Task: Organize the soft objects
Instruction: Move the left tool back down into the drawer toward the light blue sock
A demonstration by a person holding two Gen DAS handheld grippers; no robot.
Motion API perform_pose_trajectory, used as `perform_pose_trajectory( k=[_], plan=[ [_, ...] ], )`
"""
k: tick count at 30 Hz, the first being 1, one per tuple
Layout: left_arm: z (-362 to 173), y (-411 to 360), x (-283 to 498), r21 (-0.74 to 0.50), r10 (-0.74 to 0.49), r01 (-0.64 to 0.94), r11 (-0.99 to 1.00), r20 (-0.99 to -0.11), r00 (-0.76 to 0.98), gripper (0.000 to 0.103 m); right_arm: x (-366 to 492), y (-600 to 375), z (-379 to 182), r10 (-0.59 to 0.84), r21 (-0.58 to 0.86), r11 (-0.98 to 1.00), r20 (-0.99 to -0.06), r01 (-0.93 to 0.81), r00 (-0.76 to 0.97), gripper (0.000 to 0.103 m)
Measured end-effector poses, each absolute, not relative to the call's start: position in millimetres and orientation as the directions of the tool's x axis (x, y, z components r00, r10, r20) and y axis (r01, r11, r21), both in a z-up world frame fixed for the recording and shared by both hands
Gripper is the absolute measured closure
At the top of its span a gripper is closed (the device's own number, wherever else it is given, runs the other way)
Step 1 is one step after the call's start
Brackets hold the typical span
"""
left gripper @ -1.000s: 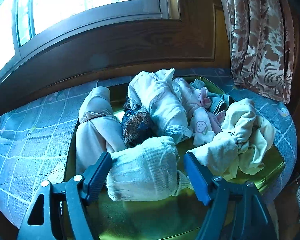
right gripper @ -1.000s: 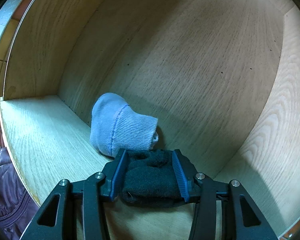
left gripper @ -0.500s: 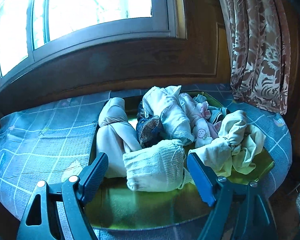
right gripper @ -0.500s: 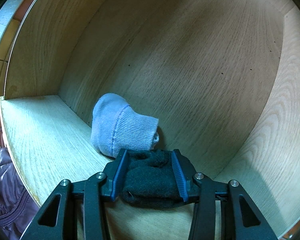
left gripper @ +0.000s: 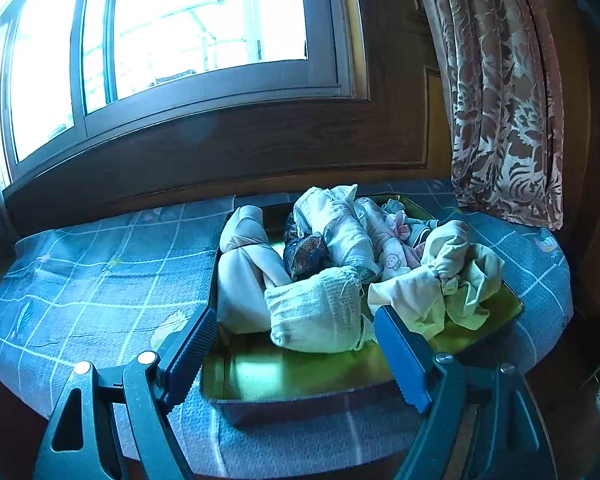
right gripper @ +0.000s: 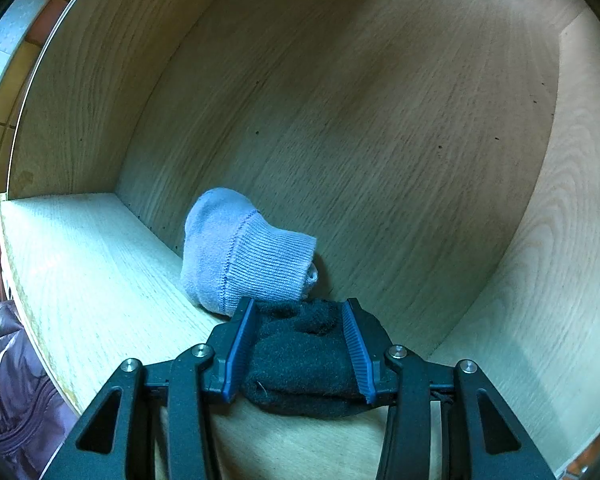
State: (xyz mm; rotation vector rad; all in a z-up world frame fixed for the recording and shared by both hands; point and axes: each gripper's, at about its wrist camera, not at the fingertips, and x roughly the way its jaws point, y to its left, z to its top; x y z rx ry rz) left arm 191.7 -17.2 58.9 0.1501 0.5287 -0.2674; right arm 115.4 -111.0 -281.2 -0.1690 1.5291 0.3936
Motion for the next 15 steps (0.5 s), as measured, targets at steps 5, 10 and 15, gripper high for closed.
perform_pose_trajectory(
  k=[5, 10, 15],
  plan=[
    [61, -11, 178, 0.081, -0.205, 0.282, 0.956, -0.507, 0.837, 0.020, 114, -112, -281, 0.144, 0.136, 0.927, -0.990, -0.349, -0.001, 0.059],
    [60, -4, 166, 0.071, -0.206, 0.279, 0.958, -0.507, 0.837, 0.020, 113, -114, -280, 0.146, 0.136, 0.927, -0.989, -0.348, 0.002, 0.061],
    [56, 0, 149, 0.060, -0.221, 0.291, 0.955, -0.514, 0.829, 0.020, 112, -114, -279, 0.144, 0.134, 0.926, -0.990, -0.354, 0.003, 0.062]
  ],
)
